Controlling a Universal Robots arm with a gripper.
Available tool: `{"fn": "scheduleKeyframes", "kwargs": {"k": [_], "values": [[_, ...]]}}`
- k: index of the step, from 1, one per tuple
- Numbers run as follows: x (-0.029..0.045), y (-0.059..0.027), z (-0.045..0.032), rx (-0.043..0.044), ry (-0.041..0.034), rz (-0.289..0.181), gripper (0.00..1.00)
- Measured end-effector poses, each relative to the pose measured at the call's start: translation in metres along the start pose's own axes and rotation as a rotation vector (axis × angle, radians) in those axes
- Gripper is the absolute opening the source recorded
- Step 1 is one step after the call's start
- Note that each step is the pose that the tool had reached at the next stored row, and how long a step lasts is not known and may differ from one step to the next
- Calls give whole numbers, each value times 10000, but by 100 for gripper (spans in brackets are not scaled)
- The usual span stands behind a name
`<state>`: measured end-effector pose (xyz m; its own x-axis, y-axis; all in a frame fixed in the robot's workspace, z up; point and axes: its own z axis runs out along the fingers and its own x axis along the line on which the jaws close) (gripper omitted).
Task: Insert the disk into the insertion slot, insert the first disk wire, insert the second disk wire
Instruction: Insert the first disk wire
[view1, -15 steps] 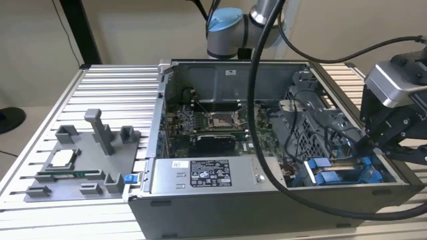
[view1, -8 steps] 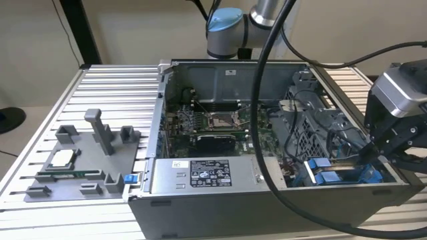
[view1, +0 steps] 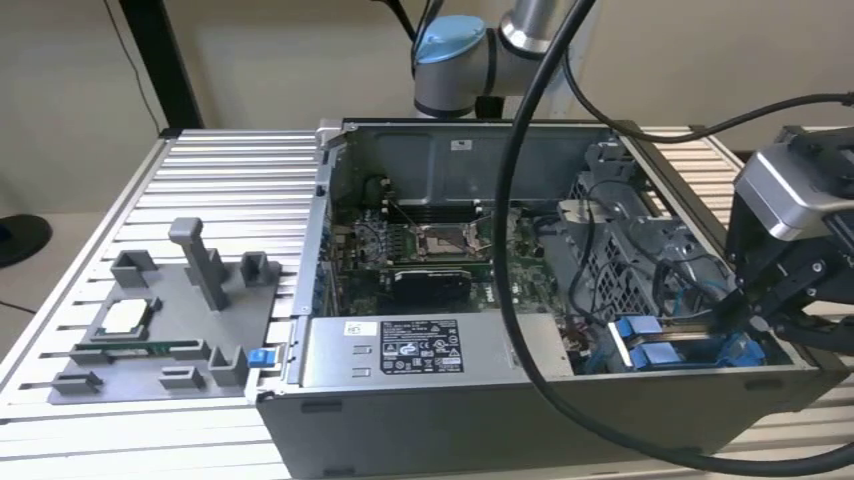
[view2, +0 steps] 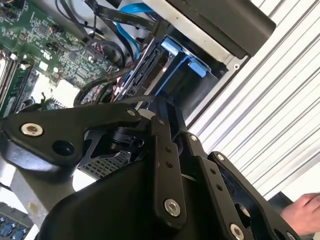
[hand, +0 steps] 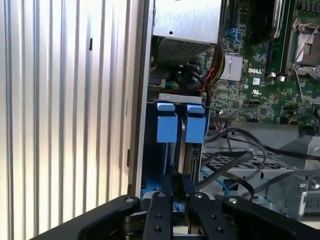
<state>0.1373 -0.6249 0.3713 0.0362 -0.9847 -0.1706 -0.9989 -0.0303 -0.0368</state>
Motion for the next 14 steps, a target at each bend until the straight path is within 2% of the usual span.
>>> {"fn": "scheduleKeyframes", "kwargs": {"k": [6, 11, 14], "values": [[-10, -2, 15, -31, 3, 288, 0], [-10, -3, 15, -5, -81, 438, 0], [-11, -3, 16, -3, -83, 439, 0]]}}
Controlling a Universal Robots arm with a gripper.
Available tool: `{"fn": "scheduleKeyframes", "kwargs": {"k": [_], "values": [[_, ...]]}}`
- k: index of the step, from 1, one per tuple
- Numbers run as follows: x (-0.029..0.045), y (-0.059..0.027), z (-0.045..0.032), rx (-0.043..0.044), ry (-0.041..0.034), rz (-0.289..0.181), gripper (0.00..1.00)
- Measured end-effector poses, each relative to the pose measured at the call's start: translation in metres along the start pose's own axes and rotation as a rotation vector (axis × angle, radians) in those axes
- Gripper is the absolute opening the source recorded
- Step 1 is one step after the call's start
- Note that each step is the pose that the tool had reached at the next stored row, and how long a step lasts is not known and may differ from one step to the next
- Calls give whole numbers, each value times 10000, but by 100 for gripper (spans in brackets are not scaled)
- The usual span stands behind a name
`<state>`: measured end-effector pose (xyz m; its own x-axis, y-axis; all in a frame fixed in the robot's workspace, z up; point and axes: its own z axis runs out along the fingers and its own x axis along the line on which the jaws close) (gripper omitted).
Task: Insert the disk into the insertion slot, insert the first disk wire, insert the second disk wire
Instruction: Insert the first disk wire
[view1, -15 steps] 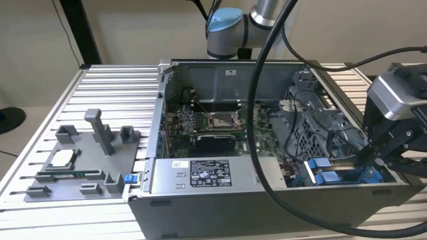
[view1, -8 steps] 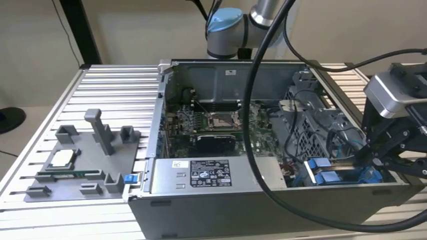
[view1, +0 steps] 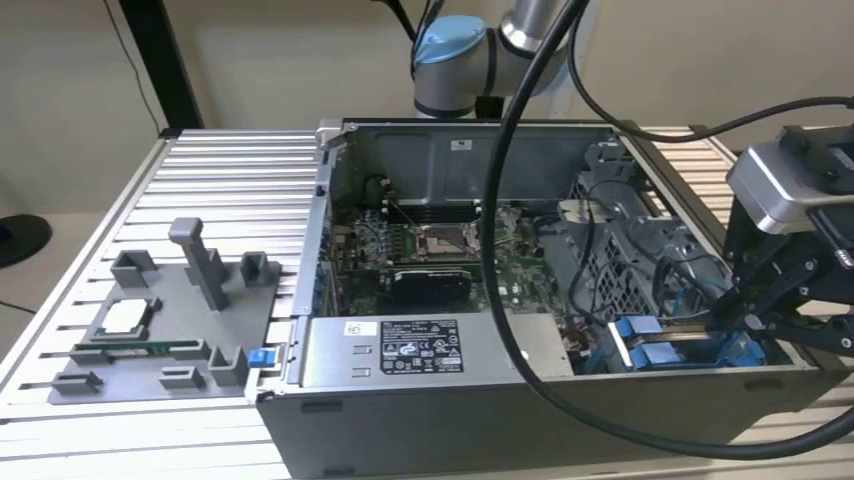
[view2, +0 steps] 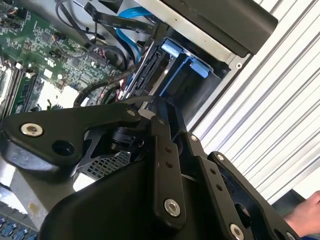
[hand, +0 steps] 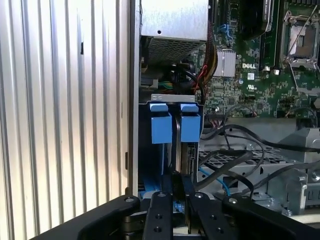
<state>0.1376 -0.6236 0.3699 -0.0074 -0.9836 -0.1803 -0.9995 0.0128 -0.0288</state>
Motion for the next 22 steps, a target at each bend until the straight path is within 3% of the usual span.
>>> {"fn": "scheduleKeyframes", "kwargs": {"k": [15, 22], "values": [[-31, -95, 9, 20, 1, 126, 0], [-32, -98, 9, 21, 2, 133, 0]]}}
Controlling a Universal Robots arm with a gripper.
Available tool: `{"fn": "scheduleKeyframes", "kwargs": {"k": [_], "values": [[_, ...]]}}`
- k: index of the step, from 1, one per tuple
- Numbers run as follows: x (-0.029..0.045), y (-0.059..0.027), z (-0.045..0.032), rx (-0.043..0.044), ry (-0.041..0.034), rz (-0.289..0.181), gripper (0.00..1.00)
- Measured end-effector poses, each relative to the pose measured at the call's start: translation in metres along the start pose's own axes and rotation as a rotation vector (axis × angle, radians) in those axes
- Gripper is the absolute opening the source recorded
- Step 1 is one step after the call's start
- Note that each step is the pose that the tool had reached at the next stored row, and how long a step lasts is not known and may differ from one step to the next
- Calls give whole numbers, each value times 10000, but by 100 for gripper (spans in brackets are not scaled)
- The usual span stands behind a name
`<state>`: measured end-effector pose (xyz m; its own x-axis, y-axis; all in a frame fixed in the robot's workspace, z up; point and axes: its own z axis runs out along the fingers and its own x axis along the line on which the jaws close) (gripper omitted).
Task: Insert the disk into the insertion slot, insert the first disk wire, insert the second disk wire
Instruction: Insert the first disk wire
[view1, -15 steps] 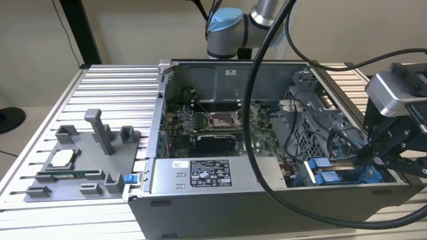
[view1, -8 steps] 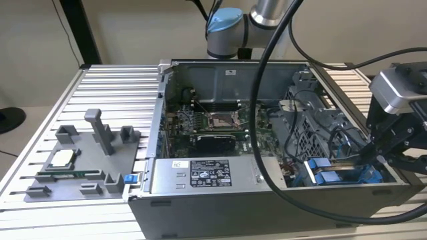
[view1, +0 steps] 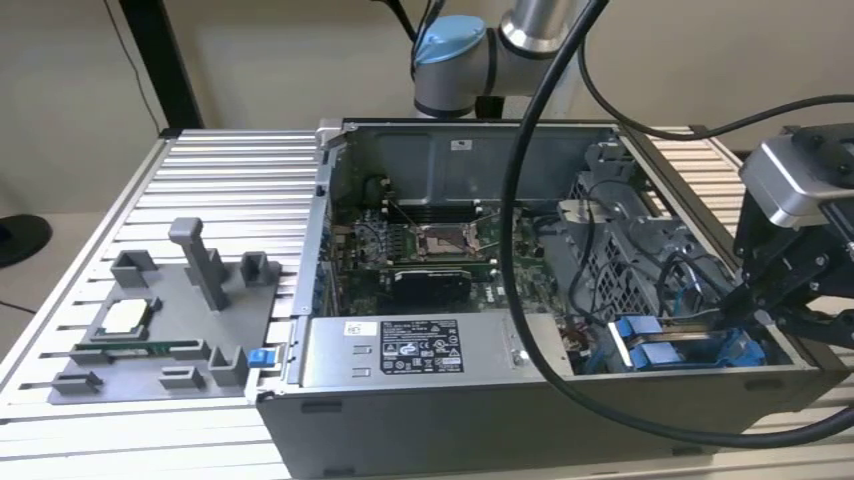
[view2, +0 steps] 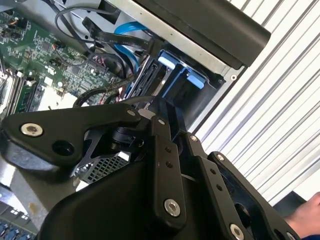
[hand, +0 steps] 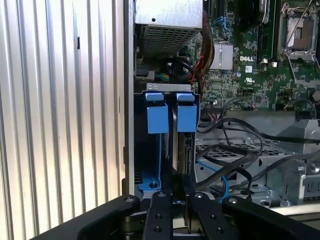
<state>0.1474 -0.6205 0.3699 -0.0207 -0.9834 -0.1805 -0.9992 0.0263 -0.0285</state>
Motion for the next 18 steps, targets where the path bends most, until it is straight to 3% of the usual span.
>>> {"fn": "scheduleKeyframes", "kwargs": {"k": [6, 13, 18], "values": [[-7, 0, 1, 1, 2, 1, 0], [-65, -12, 27, 6, -30, 40, 0], [-123, -23, 99, -8, -28, 89, 0]]}}
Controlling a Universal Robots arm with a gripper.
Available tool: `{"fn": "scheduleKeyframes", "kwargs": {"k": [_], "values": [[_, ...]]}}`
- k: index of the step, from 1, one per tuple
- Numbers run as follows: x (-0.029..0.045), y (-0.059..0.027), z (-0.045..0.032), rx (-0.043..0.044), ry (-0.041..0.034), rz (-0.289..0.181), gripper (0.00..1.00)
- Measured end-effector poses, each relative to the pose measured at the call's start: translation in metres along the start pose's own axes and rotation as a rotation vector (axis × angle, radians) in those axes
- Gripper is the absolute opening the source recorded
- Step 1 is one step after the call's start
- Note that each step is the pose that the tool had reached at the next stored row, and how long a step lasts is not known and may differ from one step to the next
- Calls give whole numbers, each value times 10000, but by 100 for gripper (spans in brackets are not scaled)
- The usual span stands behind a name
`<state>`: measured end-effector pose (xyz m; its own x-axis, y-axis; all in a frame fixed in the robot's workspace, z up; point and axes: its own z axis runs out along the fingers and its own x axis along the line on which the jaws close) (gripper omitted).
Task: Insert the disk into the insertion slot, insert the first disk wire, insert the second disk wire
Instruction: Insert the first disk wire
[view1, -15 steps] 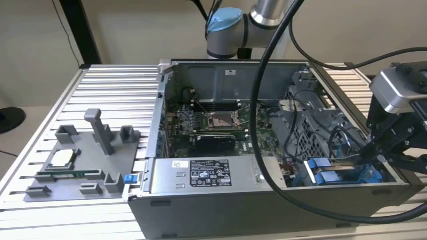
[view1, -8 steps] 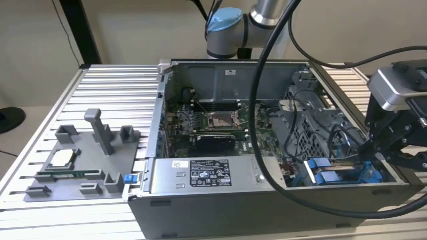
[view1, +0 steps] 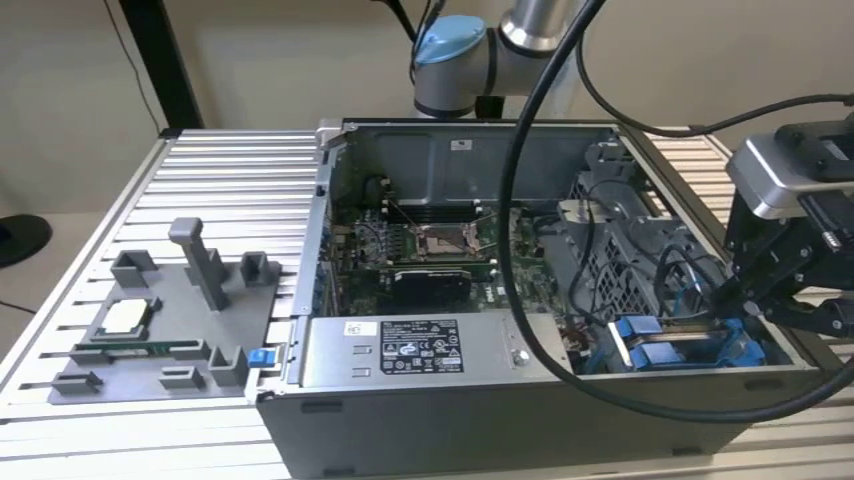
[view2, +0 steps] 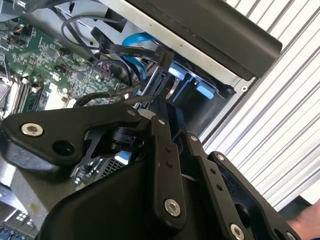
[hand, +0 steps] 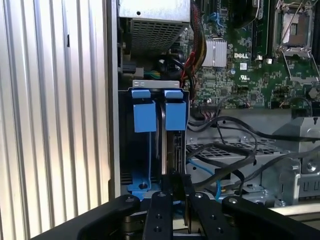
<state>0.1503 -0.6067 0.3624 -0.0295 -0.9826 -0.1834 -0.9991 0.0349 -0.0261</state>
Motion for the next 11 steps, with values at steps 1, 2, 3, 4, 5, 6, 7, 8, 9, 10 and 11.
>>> {"fn": "scheduleKeyframes", "kwargs": {"k": [1, 2, 3, 4, 5, 6, 7, 8, 9, 10, 11], "values": [[-14, 0, 17, -9, -1, 10, 0], [-22, -1, 29, -24, 1, 16, 0], [-25, -2, 40, -55, 1, 22, 0], [-27, -2, 49, -99, 0, 31, 0], [-32, -2, 54, -156, 5, 42, 0], [-37, -2, 58, -237, 8, 57, 0], [-40, -2, 62, -346, 10, 77, 0], [-44, -2, 65, -443, 14, 96, 0], [-46, -3, 70, -506, 18, 108, 0], [-45, -2, 72, -510, 18, 110, 0], [-45, -2, 72, -511, 20, 109, 0]]}}
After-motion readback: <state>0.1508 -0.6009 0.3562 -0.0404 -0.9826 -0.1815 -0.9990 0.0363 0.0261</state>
